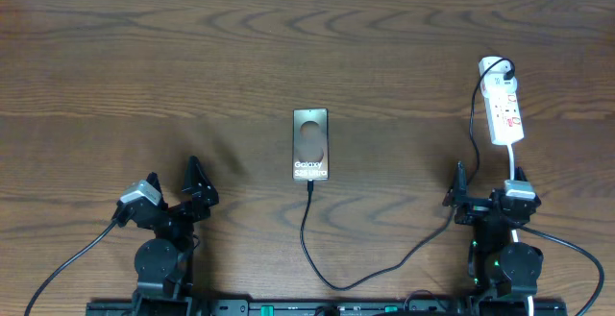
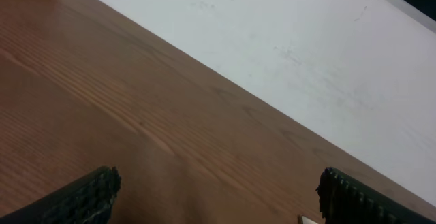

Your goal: Plug charger to phone and switch on socket

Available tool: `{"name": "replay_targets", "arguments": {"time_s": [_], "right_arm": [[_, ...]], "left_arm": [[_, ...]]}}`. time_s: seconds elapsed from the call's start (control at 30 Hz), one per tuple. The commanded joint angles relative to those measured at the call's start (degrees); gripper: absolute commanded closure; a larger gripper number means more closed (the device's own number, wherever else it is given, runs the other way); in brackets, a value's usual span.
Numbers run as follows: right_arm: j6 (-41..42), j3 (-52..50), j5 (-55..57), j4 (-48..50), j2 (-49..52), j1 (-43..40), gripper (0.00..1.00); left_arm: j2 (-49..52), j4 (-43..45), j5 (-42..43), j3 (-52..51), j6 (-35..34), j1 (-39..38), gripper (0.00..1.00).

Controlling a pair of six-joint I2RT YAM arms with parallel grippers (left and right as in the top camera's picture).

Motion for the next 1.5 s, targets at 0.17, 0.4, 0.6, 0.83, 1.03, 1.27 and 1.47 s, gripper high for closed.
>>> {"name": "replay_targets", "arguments": {"time_s": [0.17, 0.4, 0.6, 0.83, 1.03, 1.27, 1.47], "right_arm": [[-1.5, -0.3, -0.7, -0.2, -0.4, -1.4, 0.01], [-1.5, -0.3, -0.7, -0.2, -0.4, -1.4, 0.01], [-1.5, -0.3, -0.7, -0.2, -0.3, -1.4, 0.01], [-1.5, -0.3, -0.7, -0.2, -0.3, -1.4, 0.01], [-1.5, -0.3, -0.7, -0.2, -0.3, -1.4, 0.01], [-1.5, -0.3, -0.7, -0.2, -0.3, -1.4, 0.01], [-1.5, -0.3, -0.7, -0.2, -0.3, -1.4, 0.01]], "left_arm": [[0.0, -2.1, -0.9, -1.0, 0.4, 0.3, 0.05], [0.0, -2.1, -0.9, -1.0, 0.4, 0.3, 0.05], [0.0, -2.1, -0.9, -1.0, 0.4, 0.3, 0.05], [0.0, -2.1, -0.9, -1.0, 0.4, 0.3, 0.05], [-0.3, -2.2, -0.9, -1.0, 0.4, 0.3, 0.05], [-1.1, -2.6, 2.4, -1.0, 9.0, 1.0, 0.05], [-1.1, -3.2, 13.1, -1.0, 21.7, 4.8, 0.05]]}}
